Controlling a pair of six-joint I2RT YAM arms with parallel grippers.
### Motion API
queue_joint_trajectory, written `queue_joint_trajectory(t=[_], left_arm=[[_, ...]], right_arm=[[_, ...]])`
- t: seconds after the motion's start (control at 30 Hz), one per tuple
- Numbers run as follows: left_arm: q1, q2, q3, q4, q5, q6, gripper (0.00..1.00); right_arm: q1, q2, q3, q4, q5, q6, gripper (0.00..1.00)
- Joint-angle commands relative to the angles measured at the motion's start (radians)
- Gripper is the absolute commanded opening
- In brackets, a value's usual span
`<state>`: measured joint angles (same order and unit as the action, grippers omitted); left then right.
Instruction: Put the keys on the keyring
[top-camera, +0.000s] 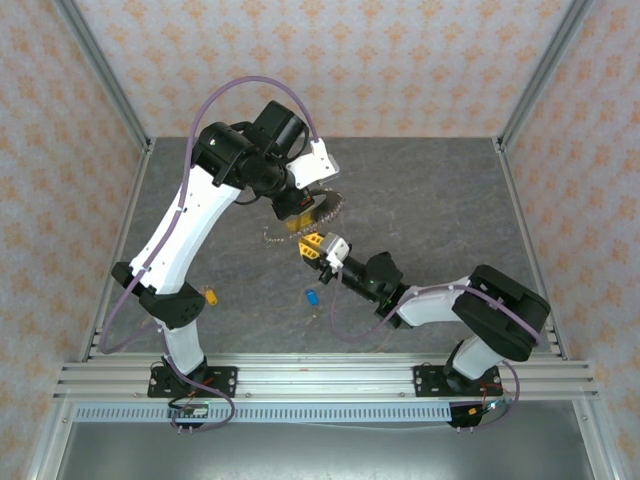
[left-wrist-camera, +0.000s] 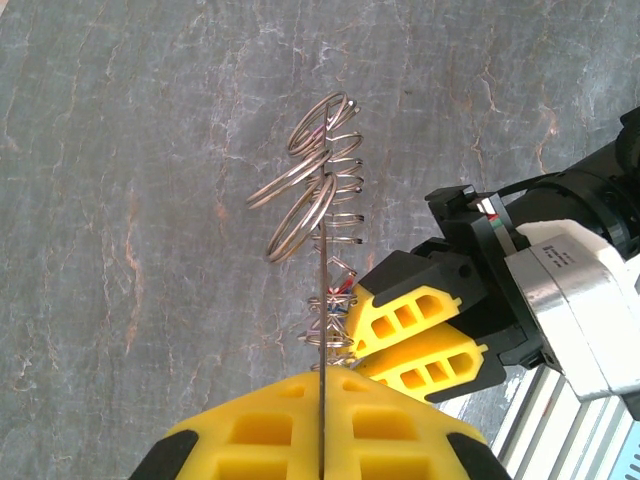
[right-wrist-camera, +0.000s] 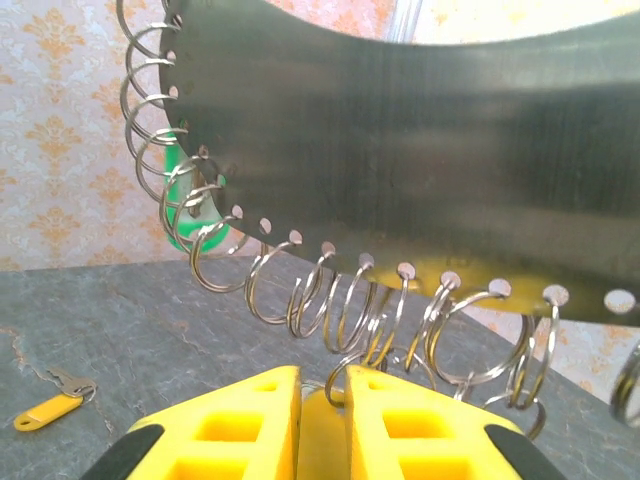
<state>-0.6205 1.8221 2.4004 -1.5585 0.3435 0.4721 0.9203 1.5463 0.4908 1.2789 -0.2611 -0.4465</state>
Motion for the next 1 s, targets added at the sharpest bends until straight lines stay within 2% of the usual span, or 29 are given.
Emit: queue_joint_trajectory(t=[0.0,0.4,0.67,0.97], left_arm=[[-0.007,-0.031,0.003,-0.008,0.003,-0.004,0.00],[-0.006,-0.032,0.001,-0.002,-0.003,-0.005,0.00],[-0.007,-0.032,0.002,0.000,-0.007,-0.007,0.00],[-0.006,-0.030,0.001,-0.003,-0.005,-0.010,0.00]], right_arm=[[0.003,-0.037,-0.003,-0.001,-0.040,-0.020,0.18],[0.003,-0.071,-0.023,-0.061,-0.020,-0.065,0.18],[0.028,-0.163,-0.028,-0.173,-0.051,-0.123,0.18],[0.029,-0.145,0.012,-0.121,-0.021,-0.137,0.18]])
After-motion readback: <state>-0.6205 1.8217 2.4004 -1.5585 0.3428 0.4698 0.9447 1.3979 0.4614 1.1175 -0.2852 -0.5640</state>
